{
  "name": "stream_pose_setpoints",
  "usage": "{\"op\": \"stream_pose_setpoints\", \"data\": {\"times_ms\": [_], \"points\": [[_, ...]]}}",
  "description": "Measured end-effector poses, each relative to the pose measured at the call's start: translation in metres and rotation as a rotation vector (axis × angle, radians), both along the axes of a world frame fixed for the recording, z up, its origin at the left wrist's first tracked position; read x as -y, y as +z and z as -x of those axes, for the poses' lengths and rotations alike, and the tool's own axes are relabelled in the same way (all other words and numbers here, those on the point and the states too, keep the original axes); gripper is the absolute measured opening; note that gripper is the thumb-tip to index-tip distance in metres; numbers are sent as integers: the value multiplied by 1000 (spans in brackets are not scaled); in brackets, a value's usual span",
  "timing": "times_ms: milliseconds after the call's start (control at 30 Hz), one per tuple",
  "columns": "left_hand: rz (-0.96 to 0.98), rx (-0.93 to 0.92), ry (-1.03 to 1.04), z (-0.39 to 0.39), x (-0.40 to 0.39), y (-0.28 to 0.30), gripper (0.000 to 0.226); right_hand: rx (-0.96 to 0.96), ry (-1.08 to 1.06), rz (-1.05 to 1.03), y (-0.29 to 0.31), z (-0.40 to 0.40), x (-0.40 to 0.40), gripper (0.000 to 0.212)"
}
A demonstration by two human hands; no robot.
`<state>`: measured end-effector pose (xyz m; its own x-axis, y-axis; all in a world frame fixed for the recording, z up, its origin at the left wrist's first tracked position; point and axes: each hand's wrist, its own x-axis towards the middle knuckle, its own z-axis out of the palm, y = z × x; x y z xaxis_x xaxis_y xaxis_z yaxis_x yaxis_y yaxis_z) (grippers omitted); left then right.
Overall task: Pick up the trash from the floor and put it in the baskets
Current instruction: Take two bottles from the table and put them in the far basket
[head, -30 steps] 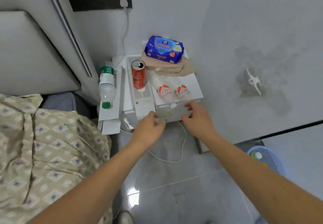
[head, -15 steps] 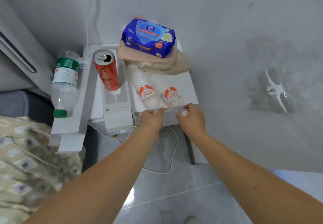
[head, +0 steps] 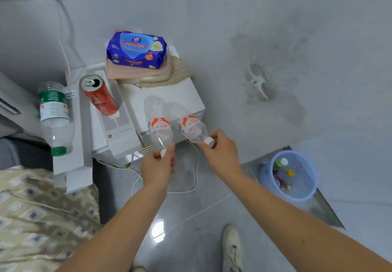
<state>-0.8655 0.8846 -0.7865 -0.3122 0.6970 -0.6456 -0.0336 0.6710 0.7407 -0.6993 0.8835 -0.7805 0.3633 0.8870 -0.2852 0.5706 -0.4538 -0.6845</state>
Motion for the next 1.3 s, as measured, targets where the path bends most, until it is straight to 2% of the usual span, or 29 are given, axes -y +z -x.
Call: {"op": "stream_pose_setpoints", "data": {"times_ms": [267,400,567,767,867,967,1167,1300], "points": [[85,-135,-277,1,125,63,36,13,-165,95,53,-29,157,25],[115,-189,-458,-35,166,61,34,51,-289,180,50,-81,224,25],[6,-276,-739,-134,176,29,39,121,-481,200,35,-178,275,19],[-214,-371,-920,-291,141,-34,35,163,-628,243,-29,-309,279,26],[-307,-495,-1000,-365,113,-64,26,160,-630,294,-66,-362,265,30],[-352,-598,-1107,-423,87,-96,28,207,-571,327,-107,-402,247,37],[-345,-771,-1283,-502,59,-159,25,269,-445,448,-175,-446,224,42],[-353,-886,-1435,-529,54,-198,33,201,-384,509,-208,-460,218,45]]}}
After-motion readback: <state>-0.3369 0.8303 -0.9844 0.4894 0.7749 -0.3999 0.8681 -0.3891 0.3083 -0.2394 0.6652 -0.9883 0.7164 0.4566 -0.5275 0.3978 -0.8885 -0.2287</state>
